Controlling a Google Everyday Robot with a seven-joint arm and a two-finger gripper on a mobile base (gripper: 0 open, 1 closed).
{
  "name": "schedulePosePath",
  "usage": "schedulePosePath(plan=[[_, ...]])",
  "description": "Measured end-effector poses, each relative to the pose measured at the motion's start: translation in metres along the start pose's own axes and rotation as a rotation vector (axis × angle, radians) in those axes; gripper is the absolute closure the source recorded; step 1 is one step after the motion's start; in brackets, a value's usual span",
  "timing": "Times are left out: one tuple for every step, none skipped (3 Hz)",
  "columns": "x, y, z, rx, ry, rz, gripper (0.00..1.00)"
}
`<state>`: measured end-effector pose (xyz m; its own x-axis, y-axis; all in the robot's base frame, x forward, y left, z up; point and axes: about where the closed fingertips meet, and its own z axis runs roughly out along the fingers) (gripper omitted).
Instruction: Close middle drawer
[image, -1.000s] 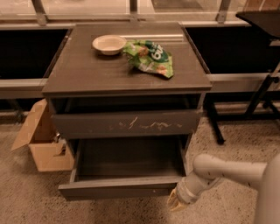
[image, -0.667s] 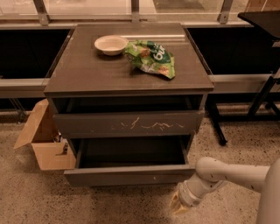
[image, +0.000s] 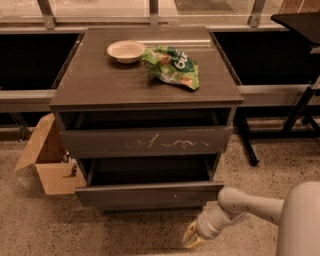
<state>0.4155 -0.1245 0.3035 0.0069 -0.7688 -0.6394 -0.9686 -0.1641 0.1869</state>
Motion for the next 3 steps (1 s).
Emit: schedulePosePath(plan=[[-0.005,-0.063,0.066,0.047,-0.032,-0.039,0.49],[-0.033,-0.155,0.167,0.151,-0.022,-0.185,0.46],[-0.075,-0.198,0.309,0.171,-0.067,-0.314,0.14]])
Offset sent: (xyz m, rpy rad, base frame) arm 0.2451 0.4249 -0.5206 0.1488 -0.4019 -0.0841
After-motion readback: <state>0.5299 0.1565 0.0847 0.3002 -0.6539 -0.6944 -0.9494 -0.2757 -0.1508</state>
